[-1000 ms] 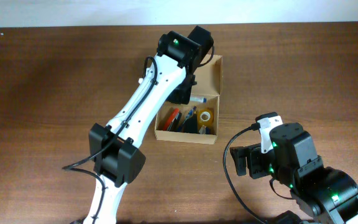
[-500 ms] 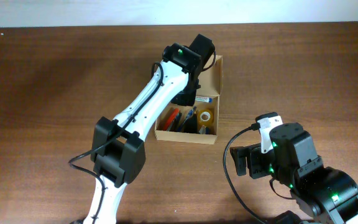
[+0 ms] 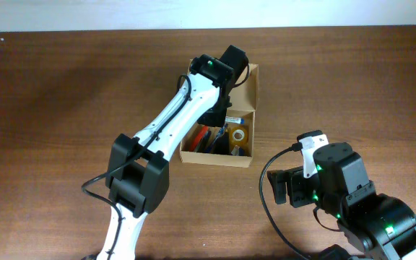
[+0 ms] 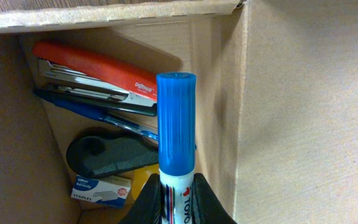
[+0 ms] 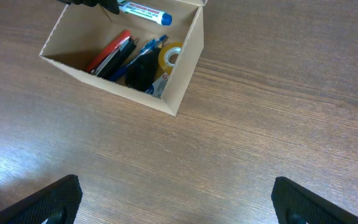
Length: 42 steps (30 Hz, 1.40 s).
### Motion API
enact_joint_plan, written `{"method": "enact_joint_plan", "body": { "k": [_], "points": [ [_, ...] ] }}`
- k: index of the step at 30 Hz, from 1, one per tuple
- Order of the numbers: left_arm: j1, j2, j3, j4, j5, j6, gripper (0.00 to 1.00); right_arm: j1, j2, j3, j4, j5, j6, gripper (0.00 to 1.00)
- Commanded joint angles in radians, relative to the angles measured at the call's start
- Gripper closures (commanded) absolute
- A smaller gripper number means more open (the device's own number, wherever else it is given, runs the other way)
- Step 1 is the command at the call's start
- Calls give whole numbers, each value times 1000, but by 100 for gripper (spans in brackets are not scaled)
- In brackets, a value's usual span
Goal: Pack container
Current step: 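Carry the whiteboard marker over the box and lower it inside, then release the marker and lift the left gripper away from the box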
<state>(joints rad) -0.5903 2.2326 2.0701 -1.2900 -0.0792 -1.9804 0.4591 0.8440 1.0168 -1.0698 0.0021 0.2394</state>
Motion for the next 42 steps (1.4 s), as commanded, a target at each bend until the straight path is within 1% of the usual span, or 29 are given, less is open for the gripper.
{"method": "enact_joint_plan", "body": {
  "k": [1,2,3,5,7,10,11,13,14,15,21,25,30,31,33,35,37,39,40,41,42],
  "points": [
    [6,-23,-9,1,-21,-10,82,5,-6,-3,0,10,3,1],
    [6,-23,-9,1,-22,-10,82,6,-6,-3,0,10,3,1],
    [6,-23,-9,2,-23,-10,79,6,-6,-3,0,10,3,1],
    [6,-23,-9,2,-22,-10,69,5,-6,-3,0,10,3,1],
    [6,-23,-9,1,-23,-10,64,6,-6,-3,0,10,3,1],
    [6,-23,-9,1,-22,-10,62,6,-6,-3,0,10,4,1],
    [6,-23,-9,1,-22,-10,56,5,-6,-3,0,10,4,1],
    [6,-23,-8,0,-12,-10,40,6,-6,-3,0,10,3,1],
    [6,-27,-6,-2,-3,-10,2,5,-6,-3,0,10,4,1],
    [6,-31,-5,-5,2,-10,0,6,-6,-3,0,10,3,1],
    [12,-105,-3,-79,-12,-10,0,6,-6,-3,0,10,4,1],
    [13,-180,-3,-211,-63,-10,0,6,-6,-3,0,10,3,1],
    [13,-261,-3,-381,-162,-10,0,6,-6,-3,0,10,4,1],
    [13,-270,-4,-398,-172,5,0,6,-6,-3,0,10,3,1],
    [13,-289,-4,-397,-230,86,0,5,-6,-3,0,10,3,1],
    [13,-300,-4,-397,-263,137,0,6,-6,-3,0,10,4,1],
    [13,-302,-4,-397,-291,219,0,6,-6,-3,0,10,3,1],
    [13,-302,-4,-398,-311,385,0,5,-6,-3,0,10,3,1],
    [13,-302,-4,-398,-311,494,0,6,-6,-3,0,10,3,1],
    [13,-302,-4,-398,-311,572,0,6,-6,-3,0,10,3,1],
    [13,-302,-4,-397,-311,622,0,6,-6,-3,0,10,3,1]
  ]
}}
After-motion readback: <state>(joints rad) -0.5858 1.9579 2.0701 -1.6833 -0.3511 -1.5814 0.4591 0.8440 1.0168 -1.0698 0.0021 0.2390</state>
